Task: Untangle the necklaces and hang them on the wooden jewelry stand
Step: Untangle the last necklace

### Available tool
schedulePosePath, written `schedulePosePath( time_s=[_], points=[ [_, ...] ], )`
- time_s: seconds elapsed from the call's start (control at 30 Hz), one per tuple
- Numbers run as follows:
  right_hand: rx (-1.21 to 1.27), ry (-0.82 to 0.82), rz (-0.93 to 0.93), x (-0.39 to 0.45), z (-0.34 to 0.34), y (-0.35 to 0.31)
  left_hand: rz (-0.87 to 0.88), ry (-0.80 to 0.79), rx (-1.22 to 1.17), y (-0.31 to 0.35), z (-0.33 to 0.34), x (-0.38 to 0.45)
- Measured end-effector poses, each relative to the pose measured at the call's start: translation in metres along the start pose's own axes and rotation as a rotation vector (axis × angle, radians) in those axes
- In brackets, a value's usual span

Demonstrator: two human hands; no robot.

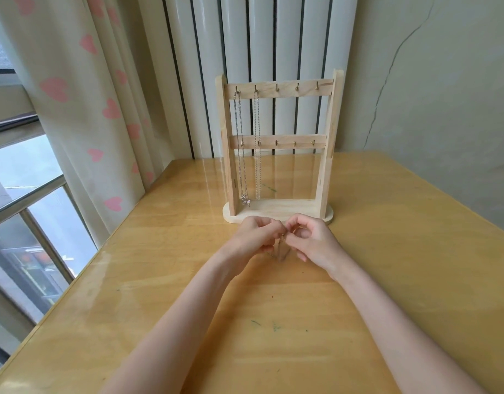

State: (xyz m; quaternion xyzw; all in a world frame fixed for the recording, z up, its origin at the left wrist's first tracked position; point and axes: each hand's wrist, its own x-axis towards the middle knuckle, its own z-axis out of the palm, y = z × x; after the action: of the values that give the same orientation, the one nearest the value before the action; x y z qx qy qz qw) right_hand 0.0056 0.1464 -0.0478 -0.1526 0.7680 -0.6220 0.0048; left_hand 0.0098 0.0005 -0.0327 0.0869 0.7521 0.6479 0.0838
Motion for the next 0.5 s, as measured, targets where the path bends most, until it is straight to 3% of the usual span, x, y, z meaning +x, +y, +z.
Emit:
schedulePosePath(
  time_s=[0.17, 0.37, 0.5],
  points=[
    [-0.113, -0.004, -0.026, -0.0021, -0.0023, 0.0024, -0.038, -0.028, 0.153, -0.002, 0.0001, -0.0004],
    [0.209, 0.014, 0.102, -0.0012, -0.0056, 0.0061, 0.038, -0.081, 0.225, -0.0051, -0.0015, -0.0004],
    [0.292, 0.042, 0.116, 0.0004, -0.0066, 0.0068, 0.076, -0.079, 0.203, -0.004, -0.0017, -0.0008]
  ],
)
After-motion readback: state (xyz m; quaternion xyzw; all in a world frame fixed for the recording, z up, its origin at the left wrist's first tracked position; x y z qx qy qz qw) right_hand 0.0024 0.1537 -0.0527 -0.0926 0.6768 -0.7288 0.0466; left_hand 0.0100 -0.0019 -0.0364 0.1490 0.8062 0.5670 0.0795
